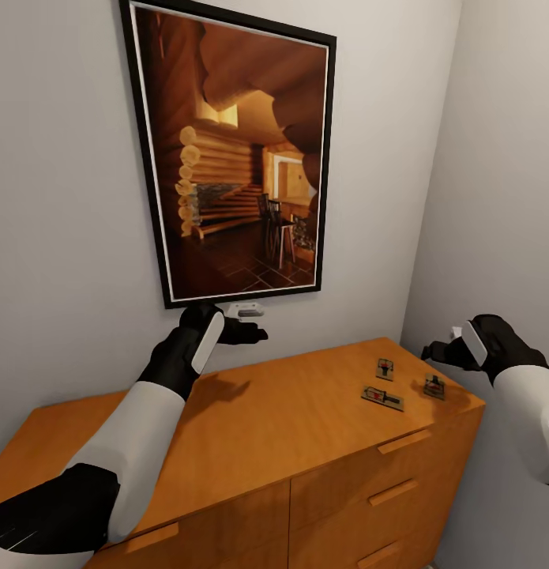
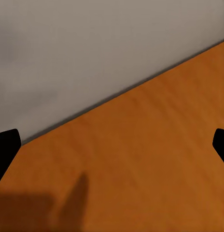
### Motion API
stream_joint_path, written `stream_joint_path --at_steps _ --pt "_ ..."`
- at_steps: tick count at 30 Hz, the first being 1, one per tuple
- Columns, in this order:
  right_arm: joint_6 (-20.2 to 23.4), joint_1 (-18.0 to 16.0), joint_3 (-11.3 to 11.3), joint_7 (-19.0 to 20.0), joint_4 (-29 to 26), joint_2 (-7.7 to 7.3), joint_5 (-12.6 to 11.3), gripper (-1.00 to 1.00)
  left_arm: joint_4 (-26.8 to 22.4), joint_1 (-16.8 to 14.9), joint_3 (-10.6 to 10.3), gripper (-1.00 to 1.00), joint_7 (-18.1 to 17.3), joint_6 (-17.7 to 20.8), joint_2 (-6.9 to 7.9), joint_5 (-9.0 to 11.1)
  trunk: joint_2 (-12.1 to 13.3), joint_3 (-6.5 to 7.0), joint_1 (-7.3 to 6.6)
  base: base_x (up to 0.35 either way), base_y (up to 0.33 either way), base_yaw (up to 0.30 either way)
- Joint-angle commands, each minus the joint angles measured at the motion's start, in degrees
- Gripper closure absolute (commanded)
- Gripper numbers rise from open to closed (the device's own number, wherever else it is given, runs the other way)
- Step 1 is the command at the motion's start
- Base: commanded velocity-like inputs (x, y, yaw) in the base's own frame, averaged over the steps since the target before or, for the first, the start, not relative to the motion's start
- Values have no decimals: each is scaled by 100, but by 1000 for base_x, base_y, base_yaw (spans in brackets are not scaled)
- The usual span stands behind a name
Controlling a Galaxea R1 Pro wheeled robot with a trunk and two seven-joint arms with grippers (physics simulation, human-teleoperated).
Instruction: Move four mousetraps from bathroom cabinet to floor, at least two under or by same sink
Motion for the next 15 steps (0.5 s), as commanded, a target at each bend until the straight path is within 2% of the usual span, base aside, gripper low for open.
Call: stream_joint_path --at_steps 1,15 --pt "20 -3 -16 0 -6 0 -21 -100 -3 -5 -3 -100 7 21 0 14 -4 -7 0 0 0 0" --pt "-41 -3 3 14 71 10 6 -100 4 -5 -3 -100 7 21 3 14 -4 -7 0 0 0 0"
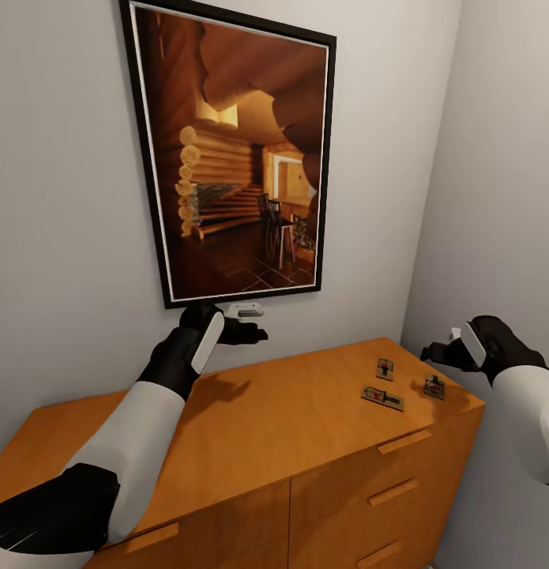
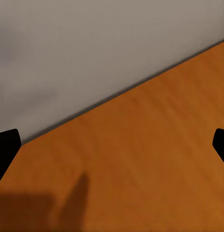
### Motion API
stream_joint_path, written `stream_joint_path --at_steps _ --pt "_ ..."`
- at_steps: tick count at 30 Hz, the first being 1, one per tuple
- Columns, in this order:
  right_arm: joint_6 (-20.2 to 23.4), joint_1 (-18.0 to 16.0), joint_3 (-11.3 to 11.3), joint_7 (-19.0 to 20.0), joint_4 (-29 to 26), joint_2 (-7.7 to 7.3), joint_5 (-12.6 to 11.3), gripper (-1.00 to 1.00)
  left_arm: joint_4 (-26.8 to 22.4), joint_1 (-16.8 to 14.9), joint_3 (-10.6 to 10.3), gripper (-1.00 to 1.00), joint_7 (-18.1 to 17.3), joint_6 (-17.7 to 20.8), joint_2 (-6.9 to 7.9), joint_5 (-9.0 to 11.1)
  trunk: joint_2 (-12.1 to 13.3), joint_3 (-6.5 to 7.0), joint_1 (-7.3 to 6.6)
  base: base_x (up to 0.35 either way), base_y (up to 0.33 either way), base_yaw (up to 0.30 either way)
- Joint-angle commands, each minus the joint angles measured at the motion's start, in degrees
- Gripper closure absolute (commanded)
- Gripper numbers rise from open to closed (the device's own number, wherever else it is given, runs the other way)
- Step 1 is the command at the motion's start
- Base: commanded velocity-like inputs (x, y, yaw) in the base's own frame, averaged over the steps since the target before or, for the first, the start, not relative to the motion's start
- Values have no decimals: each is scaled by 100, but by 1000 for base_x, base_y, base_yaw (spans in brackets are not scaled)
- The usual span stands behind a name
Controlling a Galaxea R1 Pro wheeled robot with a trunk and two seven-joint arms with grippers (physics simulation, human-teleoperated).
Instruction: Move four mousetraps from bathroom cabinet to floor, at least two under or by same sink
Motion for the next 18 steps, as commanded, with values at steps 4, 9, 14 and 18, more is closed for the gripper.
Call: stream_joint_path --at_steps 4,9,14,18 --pt "23 -3 -11 12 4 -2 -1 -100 -3 -5 -3 -100 7 21 3 14 -4 -7 0 0 0 0" --pt "27 -3 -7 21 9 -7 21 -100 -2 -5 -3 -100 7 21 5 14 -4 -7 0 0 0 0" --pt "28 -3 -5 23 11 -13 27 -100 -2 -5 -3 -100 7 21 4 14 -4 -7 0 0 0 0" --pt "34 -3 1 26 12 -17 29 -100 -2 -5 -3 -100 7 21 5 15 -4 -7 0 0 0 0"
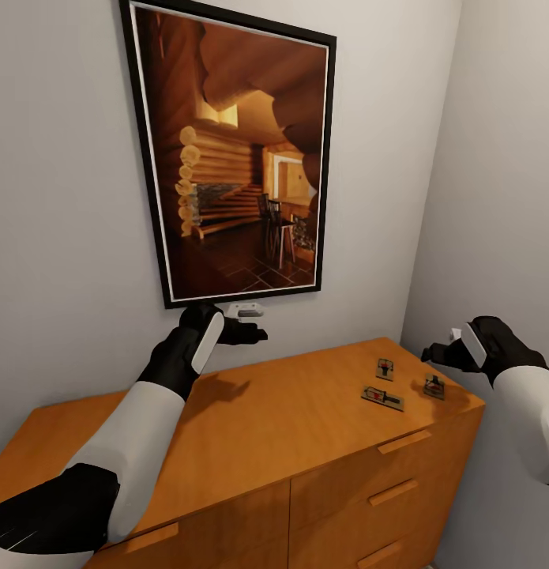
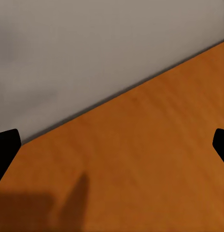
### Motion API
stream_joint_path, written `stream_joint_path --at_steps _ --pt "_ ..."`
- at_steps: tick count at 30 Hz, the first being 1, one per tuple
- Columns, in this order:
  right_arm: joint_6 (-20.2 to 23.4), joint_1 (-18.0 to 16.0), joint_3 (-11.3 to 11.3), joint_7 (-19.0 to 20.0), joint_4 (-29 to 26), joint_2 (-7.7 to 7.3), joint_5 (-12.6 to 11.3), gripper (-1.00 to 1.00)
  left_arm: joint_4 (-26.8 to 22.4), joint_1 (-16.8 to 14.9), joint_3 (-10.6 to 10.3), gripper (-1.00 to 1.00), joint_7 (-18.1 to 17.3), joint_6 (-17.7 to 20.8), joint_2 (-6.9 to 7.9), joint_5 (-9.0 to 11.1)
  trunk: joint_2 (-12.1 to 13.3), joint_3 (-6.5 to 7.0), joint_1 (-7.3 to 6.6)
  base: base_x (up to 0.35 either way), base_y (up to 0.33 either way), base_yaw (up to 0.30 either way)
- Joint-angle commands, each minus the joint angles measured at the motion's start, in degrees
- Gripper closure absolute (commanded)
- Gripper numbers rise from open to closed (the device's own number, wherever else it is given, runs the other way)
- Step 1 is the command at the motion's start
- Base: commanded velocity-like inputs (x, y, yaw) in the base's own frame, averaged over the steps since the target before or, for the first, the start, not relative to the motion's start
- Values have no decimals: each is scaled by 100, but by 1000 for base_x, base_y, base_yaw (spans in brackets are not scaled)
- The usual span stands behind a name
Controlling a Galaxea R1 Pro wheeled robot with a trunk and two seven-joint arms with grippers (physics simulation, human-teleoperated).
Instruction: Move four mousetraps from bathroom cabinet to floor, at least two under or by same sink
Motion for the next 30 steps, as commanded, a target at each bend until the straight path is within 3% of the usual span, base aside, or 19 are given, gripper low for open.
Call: stream_joint_path --at_steps 1,30 --pt "26 -3 -15 2 -6 0 -14 -100 -4 -5 -3 -100 7 21 -1 15 -4 -7 0 0 0 0" --pt "64 -3 3 2 -6 -2 0 -100 -2 -5 -3 -100 11 21 -6 16 -4 -7 0 0 0 0"
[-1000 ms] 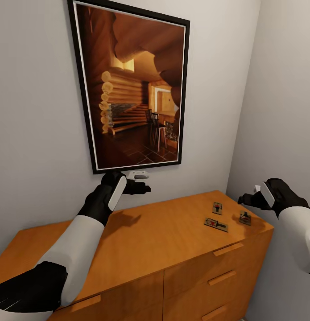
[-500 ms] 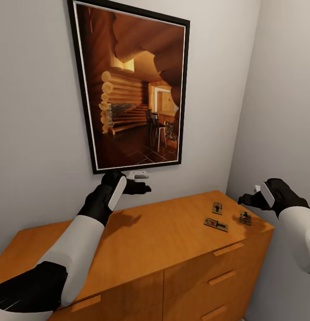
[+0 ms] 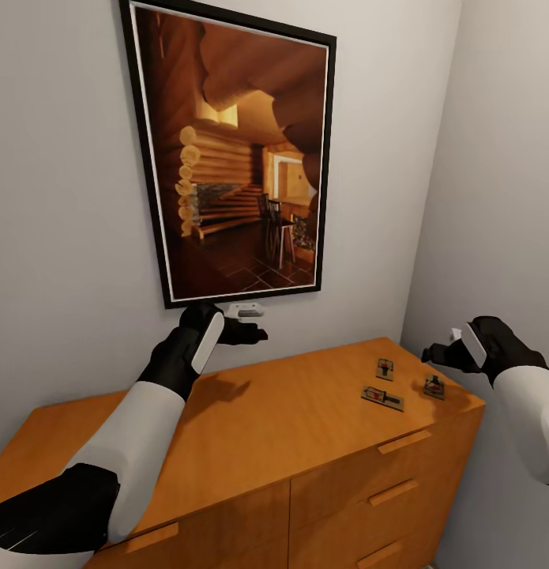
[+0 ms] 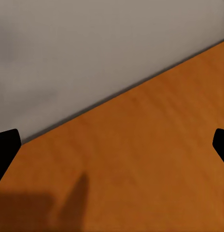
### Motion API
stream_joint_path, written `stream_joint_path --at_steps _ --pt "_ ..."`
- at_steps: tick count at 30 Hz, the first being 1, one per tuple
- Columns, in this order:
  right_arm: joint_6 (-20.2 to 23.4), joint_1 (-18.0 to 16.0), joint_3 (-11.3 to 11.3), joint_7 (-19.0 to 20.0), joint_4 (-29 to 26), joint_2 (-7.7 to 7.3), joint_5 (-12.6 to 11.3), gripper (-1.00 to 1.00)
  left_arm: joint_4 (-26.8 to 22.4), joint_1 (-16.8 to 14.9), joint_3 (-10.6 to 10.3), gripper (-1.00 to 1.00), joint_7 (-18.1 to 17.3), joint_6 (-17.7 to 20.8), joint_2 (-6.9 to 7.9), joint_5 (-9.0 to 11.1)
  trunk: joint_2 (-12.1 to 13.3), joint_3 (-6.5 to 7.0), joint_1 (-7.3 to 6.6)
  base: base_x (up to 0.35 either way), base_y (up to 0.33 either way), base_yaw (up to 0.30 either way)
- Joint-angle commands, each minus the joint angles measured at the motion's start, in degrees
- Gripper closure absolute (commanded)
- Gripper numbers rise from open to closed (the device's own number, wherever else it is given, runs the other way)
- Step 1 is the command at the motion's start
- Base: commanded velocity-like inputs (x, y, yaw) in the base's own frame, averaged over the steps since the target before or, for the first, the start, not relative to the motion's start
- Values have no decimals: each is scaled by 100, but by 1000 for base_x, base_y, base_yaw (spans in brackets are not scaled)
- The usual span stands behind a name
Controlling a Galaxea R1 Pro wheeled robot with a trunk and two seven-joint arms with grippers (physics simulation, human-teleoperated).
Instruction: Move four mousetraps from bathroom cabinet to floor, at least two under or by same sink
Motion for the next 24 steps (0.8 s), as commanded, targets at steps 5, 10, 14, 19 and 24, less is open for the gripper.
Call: stream_joint_path --at_steps 5,10,14,19,24 --pt "17 -3 -16 2 -6 -6 -11 -100 -5 -5 -3 -100 10 21 -1 12 -4 -7 0 0 0 0" --pt "14 -3 -16 2 -6 -2 -11 -100 -4 -5 -4 -100 11 21 -1 13 -4 -7 0 0 0 0" --pt "0 -3 -16 2 -5 5 -16 -100 -1 -5 -3 -100 11 21 -1 16 -4 -7 0 0 0 0" --pt "-16 -3 -16 -12 4 22 -18 -100 2 -5 -3 -100 11 21 -1 15 -4 -7 0 0 0 0" --pt "-36 -3 -16 -40 52 49 -22 -100 3 -5 -3 -100 11 21 -1 15 -4 -7 0 0 0 0"
